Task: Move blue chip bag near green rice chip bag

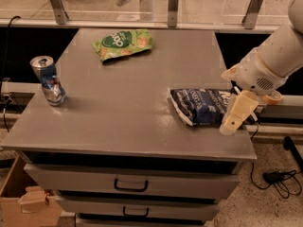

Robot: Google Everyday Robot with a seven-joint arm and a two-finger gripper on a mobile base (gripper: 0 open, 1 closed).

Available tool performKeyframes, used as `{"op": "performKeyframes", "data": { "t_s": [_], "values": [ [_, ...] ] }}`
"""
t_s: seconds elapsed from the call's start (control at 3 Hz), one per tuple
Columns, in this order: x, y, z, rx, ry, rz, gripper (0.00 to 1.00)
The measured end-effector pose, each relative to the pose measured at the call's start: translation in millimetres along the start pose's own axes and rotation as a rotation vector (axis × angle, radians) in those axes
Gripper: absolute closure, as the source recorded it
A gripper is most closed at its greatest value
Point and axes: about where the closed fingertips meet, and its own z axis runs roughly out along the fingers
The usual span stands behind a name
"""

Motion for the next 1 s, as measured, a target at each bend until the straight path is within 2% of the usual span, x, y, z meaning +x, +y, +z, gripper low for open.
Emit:
{"op": "performKeyframes", "data": {
  "t_s": [0.33, 1.0],
  "values": [
    [-6.9, 2.3, 15.6, -0.024, -0.040, 0.004, 0.18],
    [-8.8, 5.7, 31.6, -0.056, -0.076, 0.035, 0.65]
  ]
}}
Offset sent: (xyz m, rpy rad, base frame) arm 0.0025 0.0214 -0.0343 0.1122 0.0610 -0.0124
